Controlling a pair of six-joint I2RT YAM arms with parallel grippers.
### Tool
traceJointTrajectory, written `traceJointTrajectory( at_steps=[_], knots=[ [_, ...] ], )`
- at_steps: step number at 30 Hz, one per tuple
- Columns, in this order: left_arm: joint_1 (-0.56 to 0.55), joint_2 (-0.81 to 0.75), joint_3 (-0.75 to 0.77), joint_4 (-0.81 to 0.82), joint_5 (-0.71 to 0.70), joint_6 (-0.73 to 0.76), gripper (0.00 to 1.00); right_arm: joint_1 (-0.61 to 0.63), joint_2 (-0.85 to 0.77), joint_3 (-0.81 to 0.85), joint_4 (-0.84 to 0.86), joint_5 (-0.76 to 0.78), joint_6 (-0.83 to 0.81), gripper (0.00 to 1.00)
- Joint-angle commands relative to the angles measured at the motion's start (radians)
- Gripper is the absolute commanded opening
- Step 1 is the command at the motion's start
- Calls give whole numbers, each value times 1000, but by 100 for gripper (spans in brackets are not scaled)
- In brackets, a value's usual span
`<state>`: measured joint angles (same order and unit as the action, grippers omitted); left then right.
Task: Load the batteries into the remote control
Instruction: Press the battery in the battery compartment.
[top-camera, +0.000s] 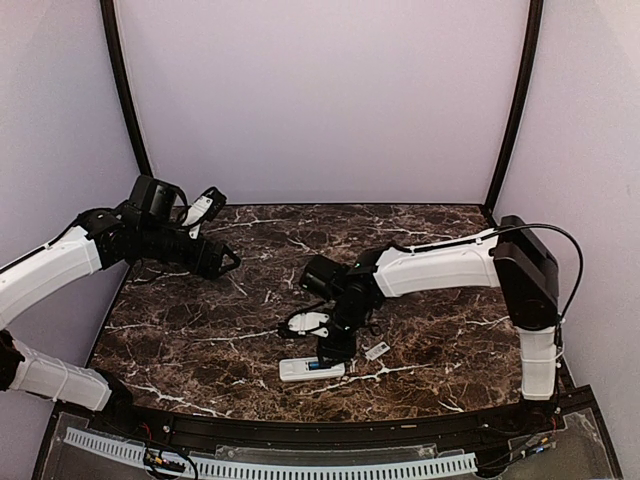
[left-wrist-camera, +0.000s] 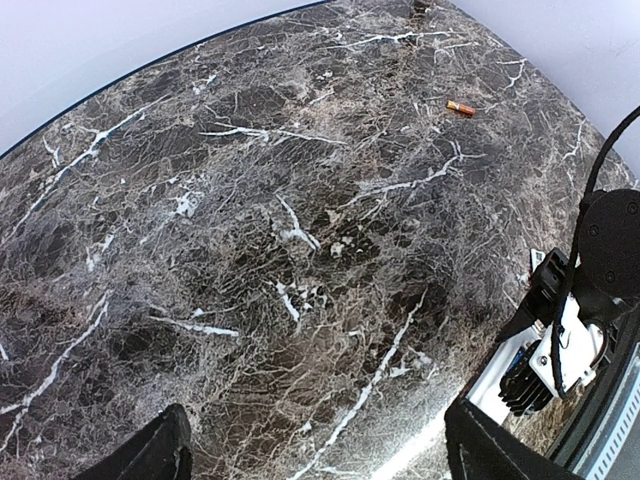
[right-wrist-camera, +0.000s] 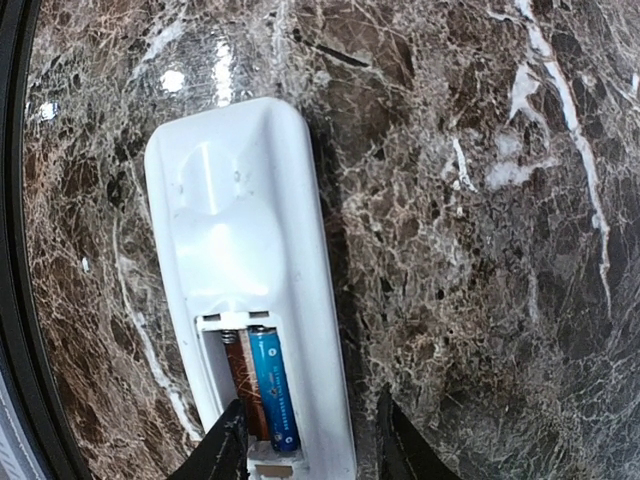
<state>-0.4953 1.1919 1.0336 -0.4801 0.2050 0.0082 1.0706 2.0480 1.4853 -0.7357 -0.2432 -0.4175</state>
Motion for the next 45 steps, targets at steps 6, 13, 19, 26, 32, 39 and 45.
traceJointTrajectory(
  at_steps=[6, 13, 19, 26, 32, 39, 45],
  knots=[
    [6, -29, -20, 2, -1, 15, 87, -2, 35, 59, -10, -27, -20, 29],
    [6, -32, -23, 2, -2, 16, 87, -2, 41, 59, -23, -50, -32, 33],
    [6, -27, -26, 7, 2, 15, 87, -2, 31, 82, -38, -59, -38, 34],
    [7, -33, -27, 5, -4, 18, 87, -2, 61, 70, -38, -41, -39, 36],
    [6, -31, -26, 7, -4, 18, 87, -1, 72, 63, -21, -46, -29, 35],
    [6, -31, -26, 8, -5, 20, 87, -3, 74, 63, -9, -45, -28, 22],
    [6, -31, -26, 11, -6, 21, 87, -2, 74, 59, -8, -36, -27, 17]
  ],
)
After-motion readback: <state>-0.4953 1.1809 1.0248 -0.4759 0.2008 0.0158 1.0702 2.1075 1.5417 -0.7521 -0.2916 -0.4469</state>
